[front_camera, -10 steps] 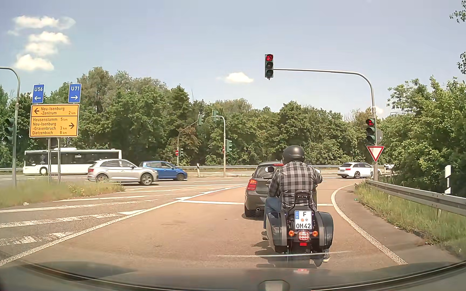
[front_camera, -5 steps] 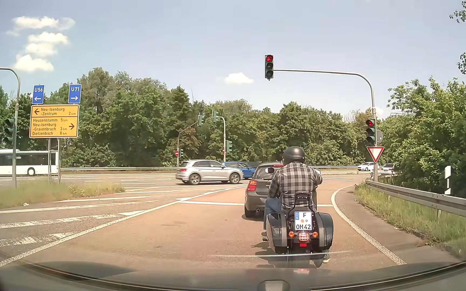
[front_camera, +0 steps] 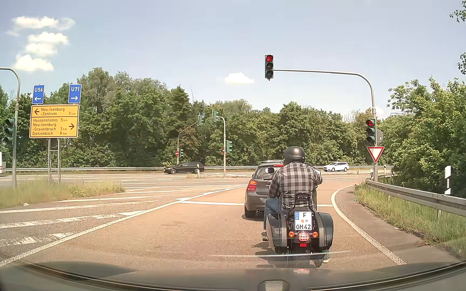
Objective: Follow the waypoints while adhering to traffic rules and regulations
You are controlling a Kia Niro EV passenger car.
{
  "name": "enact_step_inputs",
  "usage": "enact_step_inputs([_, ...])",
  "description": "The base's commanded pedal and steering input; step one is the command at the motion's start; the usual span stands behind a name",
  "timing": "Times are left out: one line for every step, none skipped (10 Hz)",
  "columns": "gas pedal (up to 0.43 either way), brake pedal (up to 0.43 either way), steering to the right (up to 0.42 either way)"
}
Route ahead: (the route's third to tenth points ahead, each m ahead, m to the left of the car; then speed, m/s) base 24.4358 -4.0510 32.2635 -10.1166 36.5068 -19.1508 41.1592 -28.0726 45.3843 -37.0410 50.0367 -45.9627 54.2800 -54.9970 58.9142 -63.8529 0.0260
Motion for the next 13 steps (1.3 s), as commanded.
enact_step_inputs([0.0,0.378,0.03])
enact_step_inputs([0.0,0.378,0.03])
enact_step_inputs([0.0,0.372,0.03])
enact_step_inputs([0.0,0.372,0.03])
enact_step_inputs([0.0,0.366,0.03])
enact_step_inputs([0.0,0.366,0.03])
enact_step_inputs([0.0,0.366,0.03])
enact_step_inputs([0.0,0.366,0.03])
enact_step_inputs([0.0,0.366,0.03])
enact_step_inputs([0.0,0.366,0.03])
enact_step_inputs([0.0,0.366,0.03])
enact_step_inputs([0.0,0.366,0.03])
enact_step_inputs([0.0,0.366,0.03])
